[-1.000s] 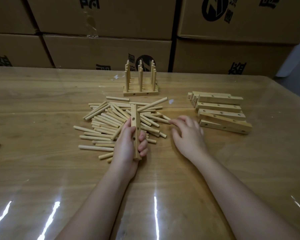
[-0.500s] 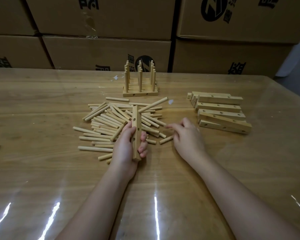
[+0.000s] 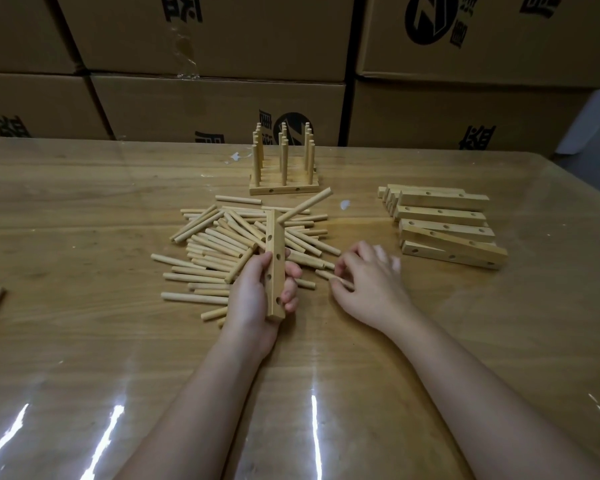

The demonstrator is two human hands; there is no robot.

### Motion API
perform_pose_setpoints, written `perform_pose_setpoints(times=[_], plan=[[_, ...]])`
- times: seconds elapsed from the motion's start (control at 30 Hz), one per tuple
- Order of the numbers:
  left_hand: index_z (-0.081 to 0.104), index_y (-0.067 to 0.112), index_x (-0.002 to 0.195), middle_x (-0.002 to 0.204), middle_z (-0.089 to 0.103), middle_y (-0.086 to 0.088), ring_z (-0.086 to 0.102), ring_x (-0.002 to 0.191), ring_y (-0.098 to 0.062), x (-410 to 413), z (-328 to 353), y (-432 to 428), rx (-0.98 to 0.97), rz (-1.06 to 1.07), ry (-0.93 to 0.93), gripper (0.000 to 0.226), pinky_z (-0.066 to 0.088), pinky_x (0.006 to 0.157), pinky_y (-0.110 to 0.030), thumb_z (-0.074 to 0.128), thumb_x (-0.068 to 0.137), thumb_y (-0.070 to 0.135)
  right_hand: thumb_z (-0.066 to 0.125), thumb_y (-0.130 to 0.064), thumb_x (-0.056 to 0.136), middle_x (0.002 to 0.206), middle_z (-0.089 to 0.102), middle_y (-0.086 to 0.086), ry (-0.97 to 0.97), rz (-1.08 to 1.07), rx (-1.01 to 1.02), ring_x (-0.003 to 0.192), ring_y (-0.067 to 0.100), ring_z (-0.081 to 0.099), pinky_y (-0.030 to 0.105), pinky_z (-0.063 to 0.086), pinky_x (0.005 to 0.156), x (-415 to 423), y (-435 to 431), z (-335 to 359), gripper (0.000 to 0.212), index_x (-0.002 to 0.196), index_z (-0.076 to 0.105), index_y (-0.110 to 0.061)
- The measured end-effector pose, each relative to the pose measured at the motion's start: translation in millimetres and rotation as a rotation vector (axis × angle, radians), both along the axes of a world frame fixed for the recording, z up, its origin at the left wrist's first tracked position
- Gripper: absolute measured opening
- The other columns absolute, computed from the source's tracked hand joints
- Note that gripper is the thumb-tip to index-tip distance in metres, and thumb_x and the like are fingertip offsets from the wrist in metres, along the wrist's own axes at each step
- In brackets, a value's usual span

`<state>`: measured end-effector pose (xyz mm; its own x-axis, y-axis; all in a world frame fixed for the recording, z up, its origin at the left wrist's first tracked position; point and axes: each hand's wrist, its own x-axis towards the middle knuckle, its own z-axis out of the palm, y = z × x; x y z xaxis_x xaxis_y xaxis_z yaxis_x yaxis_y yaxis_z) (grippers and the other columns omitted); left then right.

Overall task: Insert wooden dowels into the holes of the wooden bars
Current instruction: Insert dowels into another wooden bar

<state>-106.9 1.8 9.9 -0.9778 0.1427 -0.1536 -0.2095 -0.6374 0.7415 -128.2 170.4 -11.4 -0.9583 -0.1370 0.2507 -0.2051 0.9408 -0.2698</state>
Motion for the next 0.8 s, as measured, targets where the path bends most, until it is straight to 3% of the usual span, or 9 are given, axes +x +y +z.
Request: perform_pose_setpoints(times=[0.1, 0.2, 0.3, 0.5, 0.7, 0.8], plan=[[0.053, 0.006, 0.099, 0.062, 0.056, -0.004, 0.039, 0.036, -0.008, -0.8, 0.1, 0.7, 0.004, 0.024, -0.013, 0.028, 0.032, 0.033, -0.018, 0.032, 0.100, 0.024, 0.048, -0.034, 0.092, 0.095, 0.044, -0.011, 0.053, 0.060, -0.045, 0.098, 0.013, 0.046, 0.028, 0.026, 0.082, 1.6, -2.6, 2.6, 0.012, 0.097, 0.053, -0.025], [0.054, 0.009, 0.098, 0.062, 0.057, -0.002, 0.039, 0.037, -0.008, -0.9, 0.3, 2.4, -0.014, 0.053, -0.023, 0.029, 0.031, 0.032, -0.017, 0.033, 0.102, 0.028, 0.046, -0.020, 0.095, 0.091, 0.058, -0.004, 0.147, 0.057, -0.248, 0.085, 0.019, 0.057, 0.028, 0.033, 0.072, 6.8, -4.0, 7.5, 0.014, 0.105, 0.053, -0.013], [0.054, 0.010, 0.104, 0.063, 0.056, -0.001, 0.040, 0.040, -0.007, 0.3, -0.1, 3.6, -0.082, 0.068, 0.003, 0.027, 0.027, 0.031, -0.015, 0.036, 0.102, 0.030, 0.045, -0.013, 0.096, 0.097, 0.063, 0.002, 0.236, 0.140, -0.349, 0.082, 0.019, 0.060, 0.030, 0.042, 0.065, 13.1, -6.4, 12.5, 0.020, 0.113, 0.054, -0.007], [0.053, 0.014, 0.105, 0.057, 0.051, 0.000, 0.040, 0.039, -0.010, 3.2, -2.0, 5.0, -0.243, -0.006, 0.089, 0.030, 0.028, 0.033, -0.017, 0.034, 0.101, 0.036, 0.053, -0.003, 0.090, 0.099, 0.061, 0.011, 0.342, 0.321, -0.300, 0.093, 0.024, 0.058, 0.027, 0.044, 0.079, 15.9, -13.4, 13.0, 0.024, 0.113, 0.060, 0.001], [0.048, 0.011, 0.106, 0.052, 0.046, -0.003, 0.038, 0.034, -0.013, 7.1, -2.6, 10.0, -0.287, -0.080, 0.155, 0.034, 0.026, 0.033, -0.015, 0.028, 0.103, 0.038, 0.041, -0.021, 0.093, 0.100, 0.065, 0.006, 0.355, 0.382, -0.242, 0.092, 0.022, 0.061, 0.029, 0.049, 0.071, 18.7, -17.4, 12.7, 0.032, 0.113, 0.063, -0.009], [0.046, 0.013, 0.099, 0.053, 0.043, -0.002, 0.032, 0.033, -0.009, 9.3, -2.6, 11.0, -0.255, -0.129, 0.176, 0.030, 0.023, 0.033, -0.013, 0.031, 0.102, 0.038, 0.035, -0.031, 0.095, 0.097, 0.066, 0.001, 0.284, 0.359, -0.297, 0.090, 0.020, 0.061, 0.029, 0.046, 0.069, 19.3, -17.4, 13.4, 0.034, 0.103, 0.062, -0.011]])
